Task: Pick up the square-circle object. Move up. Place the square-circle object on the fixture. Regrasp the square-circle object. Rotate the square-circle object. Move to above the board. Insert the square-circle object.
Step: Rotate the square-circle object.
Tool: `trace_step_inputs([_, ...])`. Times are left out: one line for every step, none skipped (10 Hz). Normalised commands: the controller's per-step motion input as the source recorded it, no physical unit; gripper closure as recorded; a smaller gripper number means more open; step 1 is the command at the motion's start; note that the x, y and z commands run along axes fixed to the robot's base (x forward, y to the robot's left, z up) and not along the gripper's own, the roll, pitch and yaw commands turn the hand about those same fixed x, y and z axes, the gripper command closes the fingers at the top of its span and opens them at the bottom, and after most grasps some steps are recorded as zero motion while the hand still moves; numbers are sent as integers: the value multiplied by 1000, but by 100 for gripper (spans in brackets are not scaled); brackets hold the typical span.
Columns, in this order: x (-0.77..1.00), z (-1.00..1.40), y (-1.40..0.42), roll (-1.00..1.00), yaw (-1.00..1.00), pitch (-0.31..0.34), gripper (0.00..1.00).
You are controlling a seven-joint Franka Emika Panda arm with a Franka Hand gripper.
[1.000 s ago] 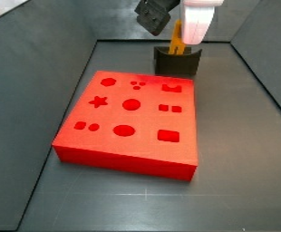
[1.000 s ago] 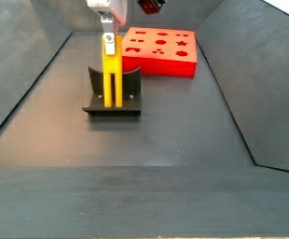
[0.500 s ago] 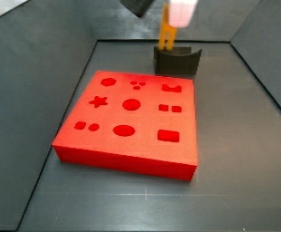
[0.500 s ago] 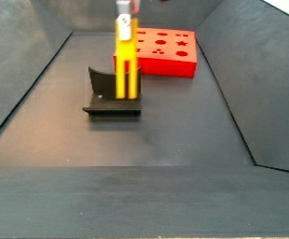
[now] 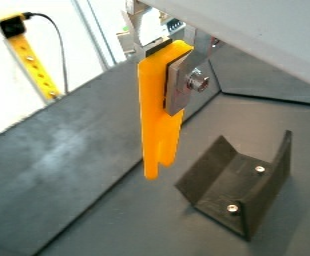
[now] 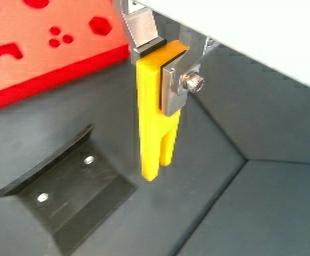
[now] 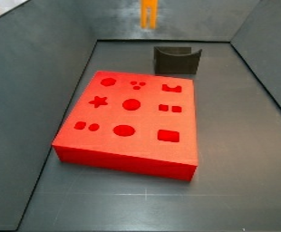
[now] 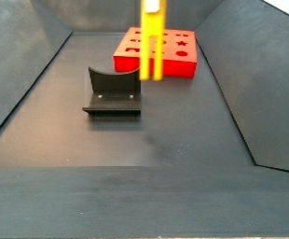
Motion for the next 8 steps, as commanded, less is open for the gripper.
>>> trace_step_inputs([-1000,383,85,-115,-37,29,100])
trace_step_inputs([-845,252,62,-109,-32,31,100])
trace_step_inputs([-725,197,46,-113,-31,29,100])
trace_step_inputs([-436,109,25,-139,-33,23,100])
trace_step_inputs([-272,65,16,-151,-36,19,100])
trace_step_inputs([0,0,0,-1000,-974,37,100])
trace_step_inputs([99,-27,32,-1000,-955,65,100])
trace_step_inputs([65,-8,58,-1000,-934,87,100])
